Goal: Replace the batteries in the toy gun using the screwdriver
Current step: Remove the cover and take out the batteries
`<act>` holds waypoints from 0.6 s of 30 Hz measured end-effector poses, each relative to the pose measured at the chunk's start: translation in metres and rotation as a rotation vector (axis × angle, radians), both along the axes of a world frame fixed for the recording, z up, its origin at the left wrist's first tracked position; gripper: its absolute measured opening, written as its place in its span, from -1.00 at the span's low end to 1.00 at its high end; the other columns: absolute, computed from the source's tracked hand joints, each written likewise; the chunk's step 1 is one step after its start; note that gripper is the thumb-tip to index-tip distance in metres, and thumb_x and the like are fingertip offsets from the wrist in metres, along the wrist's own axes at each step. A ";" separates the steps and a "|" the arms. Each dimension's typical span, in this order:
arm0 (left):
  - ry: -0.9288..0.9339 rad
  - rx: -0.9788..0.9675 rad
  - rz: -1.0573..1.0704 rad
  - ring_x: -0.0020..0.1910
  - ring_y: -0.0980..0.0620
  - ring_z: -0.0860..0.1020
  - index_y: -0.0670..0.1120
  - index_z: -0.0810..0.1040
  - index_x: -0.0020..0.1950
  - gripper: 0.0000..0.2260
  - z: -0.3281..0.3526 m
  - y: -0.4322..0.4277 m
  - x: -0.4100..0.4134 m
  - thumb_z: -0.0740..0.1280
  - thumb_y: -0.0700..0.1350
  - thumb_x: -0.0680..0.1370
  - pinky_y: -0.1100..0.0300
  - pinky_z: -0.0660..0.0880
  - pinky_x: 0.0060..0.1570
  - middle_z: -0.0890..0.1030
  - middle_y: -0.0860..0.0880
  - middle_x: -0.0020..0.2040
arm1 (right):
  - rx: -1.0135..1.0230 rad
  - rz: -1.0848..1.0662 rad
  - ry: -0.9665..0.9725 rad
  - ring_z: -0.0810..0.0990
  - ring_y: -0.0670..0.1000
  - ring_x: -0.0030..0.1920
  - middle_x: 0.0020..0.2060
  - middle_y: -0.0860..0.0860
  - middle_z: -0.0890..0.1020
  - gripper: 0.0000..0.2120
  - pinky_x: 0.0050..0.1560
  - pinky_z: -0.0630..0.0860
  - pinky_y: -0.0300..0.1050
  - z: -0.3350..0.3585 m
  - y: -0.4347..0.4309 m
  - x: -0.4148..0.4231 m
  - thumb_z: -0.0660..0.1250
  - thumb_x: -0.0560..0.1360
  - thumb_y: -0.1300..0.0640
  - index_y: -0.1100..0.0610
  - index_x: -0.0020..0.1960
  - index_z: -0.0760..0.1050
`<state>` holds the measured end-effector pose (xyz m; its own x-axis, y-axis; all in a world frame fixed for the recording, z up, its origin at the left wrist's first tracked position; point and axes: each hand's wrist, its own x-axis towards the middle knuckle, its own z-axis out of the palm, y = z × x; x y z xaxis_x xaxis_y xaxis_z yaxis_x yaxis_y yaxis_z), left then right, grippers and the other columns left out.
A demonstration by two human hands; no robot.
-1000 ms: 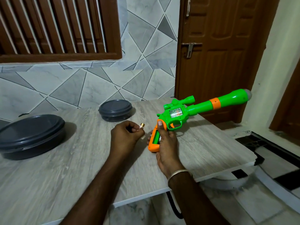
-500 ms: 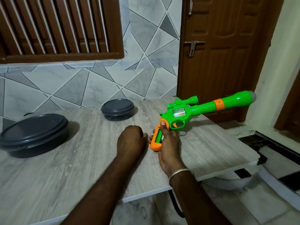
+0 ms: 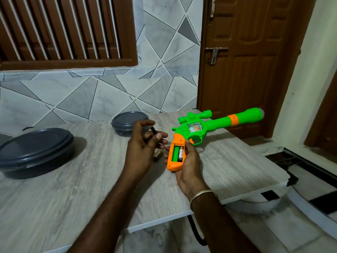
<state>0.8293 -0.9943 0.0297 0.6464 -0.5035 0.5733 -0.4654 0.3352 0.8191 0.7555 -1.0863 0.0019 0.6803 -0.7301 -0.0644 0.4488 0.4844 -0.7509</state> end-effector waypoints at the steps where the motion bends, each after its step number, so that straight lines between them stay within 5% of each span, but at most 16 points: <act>1: 0.004 -0.002 -0.027 -0.06 -0.10 0.71 -0.17 0.47 0.19 -0.84 0.002 -0.001 -0.002 0.30 -0.30 0.62 0.07 0.64 -0.05 0.72 -0.12 -0.02 | 0.000 0.012 -0.012 0.56 0.04 -0.44 -0.24 0.16 0.60 -0.61 -0.43 0.51 -0.19 0.001 0.001 0.000 0.08 0.64 -0.06 0.19 0.00 0.56; 5: 0.028 -0.017 -0.131 0.04 -0.12 0.69 -0.29 0.58 0.06 -0.91 0.003 -0.005 -0.006 0.37 -0.34 0.57 0.03 0.62 0.06 0.72 -0.20 -0.01 | -0.006 0.053 -0.005 0.59 0.03 -0.38 -0.24 0.14 0.64 -0.64 -0.44 0.50 -0.20 0.001 0.001 0.000 0.09 0.64 -0.06 0.12 0.06 0.59; 9: -0.008 0.003 -0.096 -0.03 -0.02 0.69 -0.27 0.66 0.05 -0.88 0.000 -0.003 -0.007 0.41 -0.36 0.53 0.20 0.61 -0.04 0.72 -0.16 -0.04 | -0.017 0.056 0.000 0.60 0.03 -0.39 -0.24 0.13 0.67 -0.65 -0.47 0.49 -0.21 0.001 0.001 0.000 0.11 0.64 -0.04 0.13 0.13 0.59; 18: -0.013 -0.037 -0.074 -0.04 -0.10 0.70 -0.26 0.66 0.01 -0.88 -0.002 -0.002 -0.009 0.43 -0.39 0.50 0.11 0.64 -0.01 0.73 -0.17 -0.06 | 0.008 0.069 -0.026 0.55 0.03 -0.47 -0.34 0.12 0.65 -0.65 -0.49 0.49 -0.22 0.002 0.001 -0.002 0.09 0.66 -0.02 0.15 0.05 0.58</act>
